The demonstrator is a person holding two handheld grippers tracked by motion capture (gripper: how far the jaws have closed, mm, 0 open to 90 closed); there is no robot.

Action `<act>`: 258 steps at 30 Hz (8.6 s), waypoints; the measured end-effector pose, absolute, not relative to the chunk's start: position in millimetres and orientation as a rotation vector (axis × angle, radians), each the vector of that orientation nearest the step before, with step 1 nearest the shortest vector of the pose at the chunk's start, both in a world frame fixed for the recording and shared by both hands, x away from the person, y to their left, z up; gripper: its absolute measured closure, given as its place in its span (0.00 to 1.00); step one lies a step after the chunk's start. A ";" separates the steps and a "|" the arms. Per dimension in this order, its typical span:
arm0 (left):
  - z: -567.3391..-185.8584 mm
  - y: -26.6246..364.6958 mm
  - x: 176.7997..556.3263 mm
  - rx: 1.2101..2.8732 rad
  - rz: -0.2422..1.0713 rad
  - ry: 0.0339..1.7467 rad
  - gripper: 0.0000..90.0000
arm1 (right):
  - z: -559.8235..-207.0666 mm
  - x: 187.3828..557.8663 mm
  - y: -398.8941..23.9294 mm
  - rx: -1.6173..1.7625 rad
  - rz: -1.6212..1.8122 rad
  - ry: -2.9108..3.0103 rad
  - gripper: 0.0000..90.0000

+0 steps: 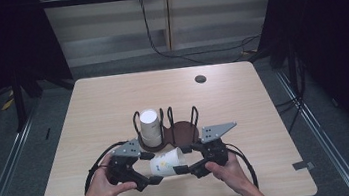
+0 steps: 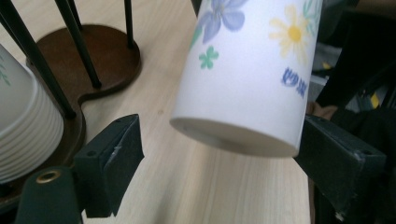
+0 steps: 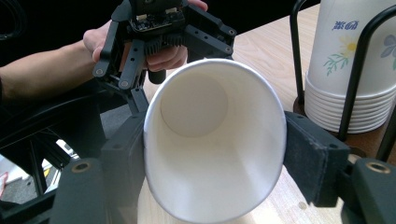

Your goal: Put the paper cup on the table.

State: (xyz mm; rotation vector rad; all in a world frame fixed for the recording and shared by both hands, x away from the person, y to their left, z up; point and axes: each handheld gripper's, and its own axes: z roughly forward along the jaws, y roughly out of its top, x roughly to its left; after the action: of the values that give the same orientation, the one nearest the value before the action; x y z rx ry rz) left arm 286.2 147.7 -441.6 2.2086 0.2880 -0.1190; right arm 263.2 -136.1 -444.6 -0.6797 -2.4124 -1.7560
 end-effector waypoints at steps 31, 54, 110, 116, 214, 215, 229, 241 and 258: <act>-450.4 177.8 291.0 2.266 -0.062 0.399 0.19 | -443.4 266.4 -146.9 -0.783 -1.698 -2.461 0.32; -460.4 192.2 294.8 2.240 -0.045 0.492 0.19 | -437.7 263.4 -176.7 -0.887 -1.673 -2.498 0.32; -461.7 200.2 293.6 2.257 -0.035 0.492 0.19 | -407.3 301.9 -240.1 -1.236 -1.233 -2.761 0.32; -462.2 200.6 294.5 2.257 -0.040 0.490 0.19 | -399.4 314.8 -243.7 -1.271 -1.146 -2.802 0.32; -466.5 198.6 292.9 2.305 -0.043 0.453 0.19 | -421.2 385.8 -225.2 -1.392 -0.526 -2.864 0.17; -466.5 198.6 292.9 2.305 -0.044 0.455 0.19 | -421.2 384.5 -226.1 -1.401 -0.556 -2.853 0.16; -463.1 199.3 292.4 2.295 -0.039 0.470 0.19 | -413.4 375.8 -234.2 -1.460 -0.741 -2.820 0.15; -458.3 207.5 290.4 2.258 -0.012 0.484 0.19 | -401.3 365.4 -239.0 -1.549 -0.971 -2.779 0.16; -463.0 208.5 289.9 2.239 -0.007 0.525 0.19 | -408.0 325.3 -234.9 -1.621 -1.336 -2.714 0.19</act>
State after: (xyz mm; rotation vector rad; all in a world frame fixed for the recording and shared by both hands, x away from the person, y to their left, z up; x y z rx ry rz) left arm 289.9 208.5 -463.0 2.2392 0.5253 -0.0073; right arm 325.3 -234.9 -408.0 -1.6208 -2.7145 -1.3355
